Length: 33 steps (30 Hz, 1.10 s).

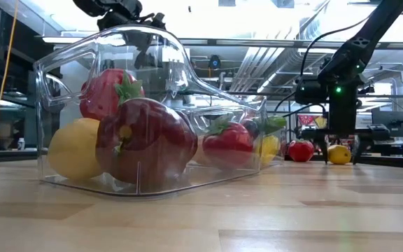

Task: Sort produce into baskets
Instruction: Put the yellow lime into the bottom transparent bin

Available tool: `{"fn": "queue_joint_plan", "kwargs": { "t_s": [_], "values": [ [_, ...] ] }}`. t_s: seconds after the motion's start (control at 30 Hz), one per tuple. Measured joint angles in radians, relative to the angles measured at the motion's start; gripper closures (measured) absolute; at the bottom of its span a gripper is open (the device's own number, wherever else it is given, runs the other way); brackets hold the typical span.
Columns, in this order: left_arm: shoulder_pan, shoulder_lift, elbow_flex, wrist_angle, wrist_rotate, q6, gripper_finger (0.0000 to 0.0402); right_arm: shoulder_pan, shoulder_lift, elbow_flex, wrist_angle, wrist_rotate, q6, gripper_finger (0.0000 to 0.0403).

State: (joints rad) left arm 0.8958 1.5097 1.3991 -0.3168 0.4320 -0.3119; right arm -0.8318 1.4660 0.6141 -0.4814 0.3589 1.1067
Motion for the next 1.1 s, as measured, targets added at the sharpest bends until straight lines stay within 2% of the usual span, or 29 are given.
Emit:
{"fn": "queue_joint_plan", "kwargs": {
  "t_s": [0.2,0.3,0.43,0.53,0.73,0.93,1.03,1.1],
  "values": [
    [-0.015,0.0,-0.001,-0.002,-0.001,0.011,0.0039,0.009,0.0,0.0,0.057,-0.052,-0.236,0.0202],
    [-0.027,0.0,-0.001,-0.024,-0.001,0.035,0.0039,0.052,-0.023,-0.001,0.069,-0.054,-0.319,0.0219],
    [-0.047,0.0,-0.014,-0.044,-0.001,0.09,0.0039,0.136,-0.118,-0.001,0.135,-0.005,-0.404,0.0211],
    [-0.062,0.0,-0.038,-0.062,-0.027,0.137,0.0039,0.205,-0.215,-0.001,0.203,0.002,-0.402,0.0202],
    [-0.085,0.0,-0.118,-0.051,-0.165,0.11,0.0039,0.381,-0.348,0.0,0.44,-0.085,-0.377,0.02],
    [-0.099,0.0,-0.197,0.034,-0.176,0.027,0.0039,0.559,-0.34,0.0,0.773,-0.274,-0.327,0.0199],
    [-0.119,0.0,-0.221,0.124,-0.161,0.0,0.0039,0.645,-0.308,0.0,0.888,-0.294,-0.329,0.0199],
    [-0.136,0.0,-0.236,0.19,-0.115,-0.025,0.0039,0.691,-0.286,0.0,0.947,-0.291,-0.343,0.0199]
  ]
}}
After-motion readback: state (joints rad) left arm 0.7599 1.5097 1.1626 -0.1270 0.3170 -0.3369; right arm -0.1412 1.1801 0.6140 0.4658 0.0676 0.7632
